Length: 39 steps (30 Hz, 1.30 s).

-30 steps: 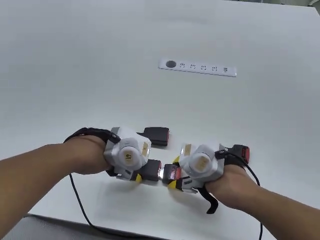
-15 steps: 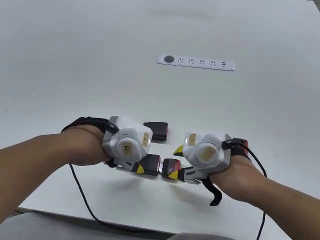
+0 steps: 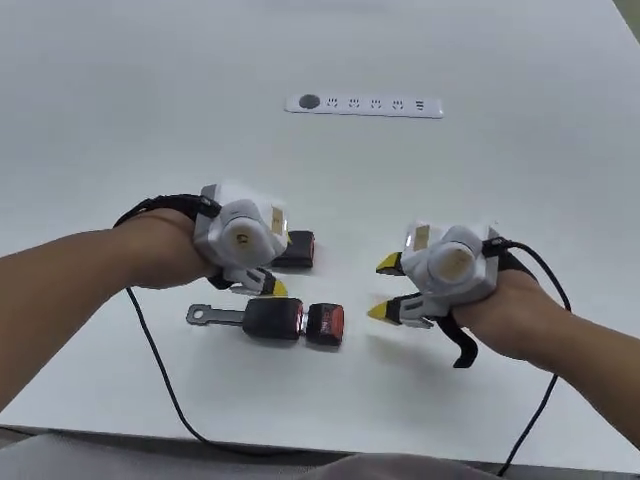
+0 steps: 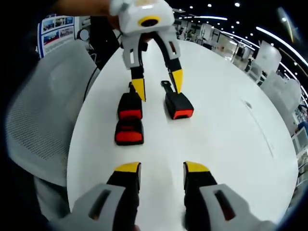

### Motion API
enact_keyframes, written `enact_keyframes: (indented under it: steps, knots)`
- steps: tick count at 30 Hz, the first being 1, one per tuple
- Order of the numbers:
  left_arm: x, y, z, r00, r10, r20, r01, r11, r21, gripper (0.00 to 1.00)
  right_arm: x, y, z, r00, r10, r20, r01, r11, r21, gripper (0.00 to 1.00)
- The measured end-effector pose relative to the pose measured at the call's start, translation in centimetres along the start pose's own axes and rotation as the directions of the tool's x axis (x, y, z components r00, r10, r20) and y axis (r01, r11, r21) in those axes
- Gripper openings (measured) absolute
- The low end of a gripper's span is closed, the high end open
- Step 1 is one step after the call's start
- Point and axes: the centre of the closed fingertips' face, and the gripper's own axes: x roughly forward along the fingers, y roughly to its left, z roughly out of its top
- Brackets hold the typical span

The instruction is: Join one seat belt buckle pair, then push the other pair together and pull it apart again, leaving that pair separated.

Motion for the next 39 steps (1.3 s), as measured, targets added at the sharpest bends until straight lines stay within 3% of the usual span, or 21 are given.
enact_keyframes:
  steps: [7, 10, 16, 21, 27, 33, 39]
  knots:
    - [0.6, 2.0, 0.0, 1.0000, 0.003, 0.000, -0.003, 1.000, 0.003, 0.40, -2.2, -3.2, -3.4, 0.9984, -0.037, -0.043, 0.037, 0.999, 0.006, 0.36]
    - [1.3, 2.3, -0.7, 0.9999, -0.003, -0.015, 0.003, 1.000, 0.001, 0.41, -3.1, -4.3, -4.9, 0.9958, -0.056, -0.073, 0.056, 0.998, 0.002, 0.37]
    - [2.0, 2.6, -1.7, 0.9992, -0.022, -0.033, 0.023, 1.000, 0.012, 0.42, -4.3, -5.3, -7.2, 0.9921, -0.061, -0.110, 0.064, 0.998, 0.022, 0.38]
    - [2.4, 2.9, -2.4, 0.9983, -0.026, -0.052, 0.027, 1.000, 0.013, 0.42, -3.7, -5.1, -9.5, 0.9872, -0.035, -0.156, 0.042, 0.998, 0.041, 0.37]
    - [2.7, 2.8, -2.3, 0.9973, -0.042, -0.060, 0.041, 0.999, -0.012, 0.34, -3.1, -5.1, -9.7, 0.9894, -0.006, -0.145, 0.015, 0.998, 0.065, 0.36]
    - [3.0, 2.5, -2.5, 0.9957, -0.063, -0.068, 0.064, 0.998, 0.018, 0.34, -3.0, -5.2, -9.6, 0.9915, 0.028, -0.127, -0.018, 0.997, 0.077, 0.35]
    - [3.0, 2.5, -2.5, 0.9954, -0.074, -0.060, 0.074, 0.997, -0.004, 0.33, -3.0, -5.1, -9.8, 0.9928, 0.063, -0.102, -0.052, 0.993, 0.104, 0.34]
